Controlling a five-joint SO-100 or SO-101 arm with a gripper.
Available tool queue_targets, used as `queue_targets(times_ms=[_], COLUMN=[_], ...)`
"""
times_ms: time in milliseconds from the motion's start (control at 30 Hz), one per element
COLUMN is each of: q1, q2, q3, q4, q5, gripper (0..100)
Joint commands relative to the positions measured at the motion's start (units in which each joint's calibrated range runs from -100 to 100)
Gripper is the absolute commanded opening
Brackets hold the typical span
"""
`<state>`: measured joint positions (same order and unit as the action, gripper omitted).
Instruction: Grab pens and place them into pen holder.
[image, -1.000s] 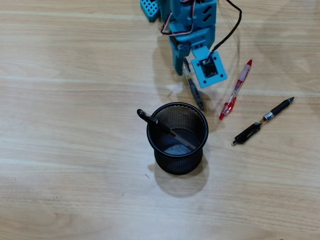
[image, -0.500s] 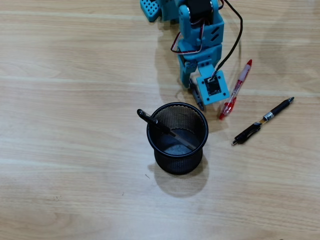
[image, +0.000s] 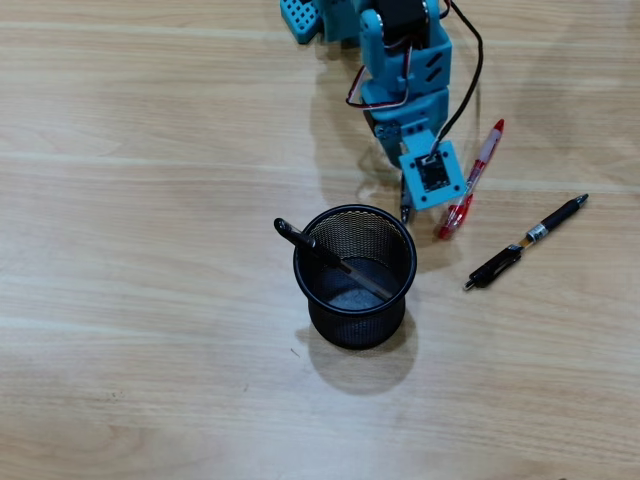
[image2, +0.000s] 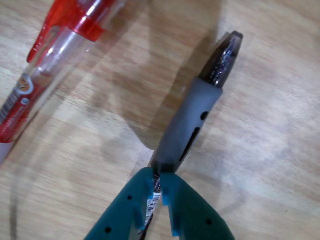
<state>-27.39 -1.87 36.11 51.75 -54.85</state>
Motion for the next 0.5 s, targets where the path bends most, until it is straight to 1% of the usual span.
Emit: queue_targets(times_ms=[0, 200, 267, 300, 367, 467], q1=[1.4, 1.5, 1.5, 1.0, 0.4, -0.9], q2=[0.0, 0.0, 0.0, -0.2, -0.7, -0.7], q3=[0.1, 0.2, 0.1, 0.1, 0.1, -0.2], q4=[0.3, 0.3, 0.4, 0.6, 1.0, 0.4], q5=[-0.2, -0.2, -1.4, -2.2, -3.1, -3.2], gripper=[2, 2, 3, 4, 10, 16])
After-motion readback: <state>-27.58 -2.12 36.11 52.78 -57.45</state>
